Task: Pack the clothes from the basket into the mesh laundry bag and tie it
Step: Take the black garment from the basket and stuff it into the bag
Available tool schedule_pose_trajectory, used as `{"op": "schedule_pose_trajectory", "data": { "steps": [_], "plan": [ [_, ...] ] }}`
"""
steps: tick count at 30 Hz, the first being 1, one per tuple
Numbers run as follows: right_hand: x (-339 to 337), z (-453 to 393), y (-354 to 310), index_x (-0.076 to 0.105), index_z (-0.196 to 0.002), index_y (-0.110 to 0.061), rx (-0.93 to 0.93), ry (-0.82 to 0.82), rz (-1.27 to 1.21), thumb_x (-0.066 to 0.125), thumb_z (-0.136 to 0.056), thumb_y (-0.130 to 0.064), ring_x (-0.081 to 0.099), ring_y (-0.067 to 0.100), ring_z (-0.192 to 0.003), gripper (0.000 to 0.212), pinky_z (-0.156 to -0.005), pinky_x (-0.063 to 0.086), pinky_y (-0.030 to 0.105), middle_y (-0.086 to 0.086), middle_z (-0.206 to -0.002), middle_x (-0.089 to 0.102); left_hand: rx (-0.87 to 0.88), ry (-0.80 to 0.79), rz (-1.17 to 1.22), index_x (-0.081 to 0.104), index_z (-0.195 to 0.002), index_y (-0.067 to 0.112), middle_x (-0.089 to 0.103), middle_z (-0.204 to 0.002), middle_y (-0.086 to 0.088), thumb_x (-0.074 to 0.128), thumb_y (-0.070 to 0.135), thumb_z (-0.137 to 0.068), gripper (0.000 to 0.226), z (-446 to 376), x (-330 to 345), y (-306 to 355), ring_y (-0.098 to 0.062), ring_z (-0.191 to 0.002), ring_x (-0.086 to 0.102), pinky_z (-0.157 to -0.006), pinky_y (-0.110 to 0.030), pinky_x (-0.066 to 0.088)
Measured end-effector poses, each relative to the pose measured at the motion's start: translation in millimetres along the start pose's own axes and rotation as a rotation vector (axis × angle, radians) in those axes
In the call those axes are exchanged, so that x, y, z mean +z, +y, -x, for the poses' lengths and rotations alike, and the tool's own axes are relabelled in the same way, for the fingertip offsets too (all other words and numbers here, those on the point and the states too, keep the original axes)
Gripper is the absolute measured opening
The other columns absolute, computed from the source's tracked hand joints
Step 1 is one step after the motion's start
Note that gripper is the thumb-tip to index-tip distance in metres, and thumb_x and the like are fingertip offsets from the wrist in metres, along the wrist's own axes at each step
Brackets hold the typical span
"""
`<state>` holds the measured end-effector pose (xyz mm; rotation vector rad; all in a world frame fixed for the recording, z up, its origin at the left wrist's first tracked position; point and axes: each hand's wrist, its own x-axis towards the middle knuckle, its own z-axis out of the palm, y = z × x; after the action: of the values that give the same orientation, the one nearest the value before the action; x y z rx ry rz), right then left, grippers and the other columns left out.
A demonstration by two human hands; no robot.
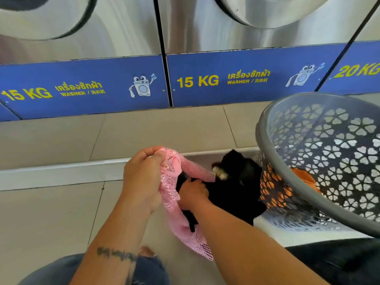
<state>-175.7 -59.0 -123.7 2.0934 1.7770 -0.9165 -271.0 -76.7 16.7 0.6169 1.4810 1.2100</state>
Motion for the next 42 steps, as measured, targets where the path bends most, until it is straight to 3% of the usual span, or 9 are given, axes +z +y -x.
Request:
{"op": "schedule_pose_trajectory", "data": {
  "steps": [5, 10, 13, 15, 20, 25, 29, 35, 42],
  "plan": [
    [9.5, -5.6, 12.4, 0.06, -0.13, -0.009, -0.014, 0.002, 0.205, 0.051, -0.094, -0.026, 0.054, 0.037, -0.125, 0.04, -0.093, 0.054, 0.045, 0.018, -0.137, 0.055, -0.001, 0.042, -0.026, 0.068, -0.081, 0.019, 0.07, -0.084, -0.006, 0.061, 0.001, -0.09, 0.021, -5.4, 5.1, -7.4, -0.02, -0.071, 0.065, -0.07, -0.033, 0.053],
    [6.8, -0.9, 25.5, 0.037, -0.15, -0.022, -0.094, -0.058, -0.476, 0.063, -0.071, -0.058, 0.049, 0.035, -0.131, 0.091, -0.107, 0.045, 0.044, 0.014, -0.147, 0.048, 0.011, 0.091, -0.099, 0.071, -0.082, 0.02, 0.073, -0.09, -0.009, 0.064, 0.007, -0.088, 0.016, -12.3, 3.7, -10.3, -0.025, -0.078, 0.067, -0.077, -0.042, 0.056],
    [13.9, 9.8, 54.4, 0.059, -0.132, -0.021, -0.259, 0.163, -0.747, 0.059, -0.085, -0.016, 0.059, 0.023, -0.118, 0.047, -0.105, 0.047, 0.038, 0.004, -0.129, 0.064, 0.018, 0.102, -0.118, 0.072, -0.082, 0.02, 0.071, -0.085, -0.01, 0.065, 0.01, -0.084, 0.012, -11.2, 3.1, -13.8, -0.025, -0.075, 0.06, -0.07, -0.041, 0.051],
    [23.5, 12.3, 80.1, 0.063, -0.123, -0.02, -0.207, 0.368, -0.698, 0.05, -0.077, -0.002, 0.058, 0.023, -0.115, 0.051, -0.103, 0.048, 0.039, 0.003, -0.122, 0.062, 0.021, 0.103, -0.13, 0.072, -0.082, 0.02, 0.07, -0.084, -0.01, 0.065, 0.012, -0.081, 0.011, -8.6, 2.8, -16.4, -0.025, -0.074, 0.058, -0.07, -0.042, 0.051],
    [39.7, 6.2, 137.7, 0.008, -0.157, -0.023, 0.018, 0.013, -0.104, 0.065, -0.078, -0.024, 0.019, 0.043, -0.143, 0.097, -0.112, 0.032, 0.057, 0.016, -0.155, 0.022, 0.078, 0.097, -0.191, 0.071, -0.079, 0.023, 0.07, -0.076, -0.003, 0.066, 0.01, -0.085, 0.015, -1.6, 4.3, -20.2, -0.024, -0.074, 0.063, -0.074, -0.043, 0.056],
    [65.5, -10.2, 169.5, -0.022, -0.155, -0.034, 0.109, -0.122, 0.037, 0.071, -0.077, -0.029, -0.002, 0.044, -0.152, 0.121, -0.116, 0.023, 0.063, 0.019, -0.165, -0.009, 0.086, 0.076, -0.207, 0.073, -0.082, 0.022, 0.074, -0.088, -0.009, 0.066, 0.011, -0.085, 0.013, -5.8, 11.7, -16.6, -0.025, -0.078, 0.069, -0.084, -0.052, 0.057],
    [78.8, -25.0, 177.0, -0.004, -0.157, -0.035, 0.114, -0.089, 0.063, 0.071, -0.077, -0.039, 0.003, 0.045, -0.15, 0.11, -0.114, 0.027, 0.061, 0.019, -0.164, -0.003, 0.077, 0.066, -0.204, 0.074, -0.082, 0.023, 0.075, -0.093, -0.008, 0.067, 0.01, -0.086, 0.015, -17.7, 16.8, -9.3, -0.031, -0.088, 0.071, -0.084, -0.05, 0.057],
    [80.1, -25.1, 178.9, 0.034, -0.144, -0.024, -0.006, 0.098, 0.167, 0.069, -0.081, -0.048, 0.053, 0.039, -0.12, 0.076, -0.095, 0.048, 0.052, 0.011, -0.132, 0.048, 0.123, 0.045, -0.233, 0.074, -0.074, 0.026, 0.075, -0.088, -0.006, 0.068, 0.012, -0.084, 0.018, -29.6, 19.7, -10.0, -0.03, -0.085, 0.07, -0.083, -0.049, 0.057],
    [44.5, 7.8, 152.5, 0.038, -0.133, -0.023, -0.026, 0.369, -0.071, 0.065, -0.075, -0.022, 0.057, 0.035, -0.11, 0.064, -0.079, 0.052, 0.043, 0.008, -0.124, 0.049, 0.145, 0.045, -0.252, 0.072, -0.079, 0.024, 0.073, -0.087, -0.006, 0.065, 0.012, -0.083, 0.015, -23.6, 22.8, -9.8, -0.025, -0.077, 0.067, -0.082, -0.05, 0.058]
  ]
}}
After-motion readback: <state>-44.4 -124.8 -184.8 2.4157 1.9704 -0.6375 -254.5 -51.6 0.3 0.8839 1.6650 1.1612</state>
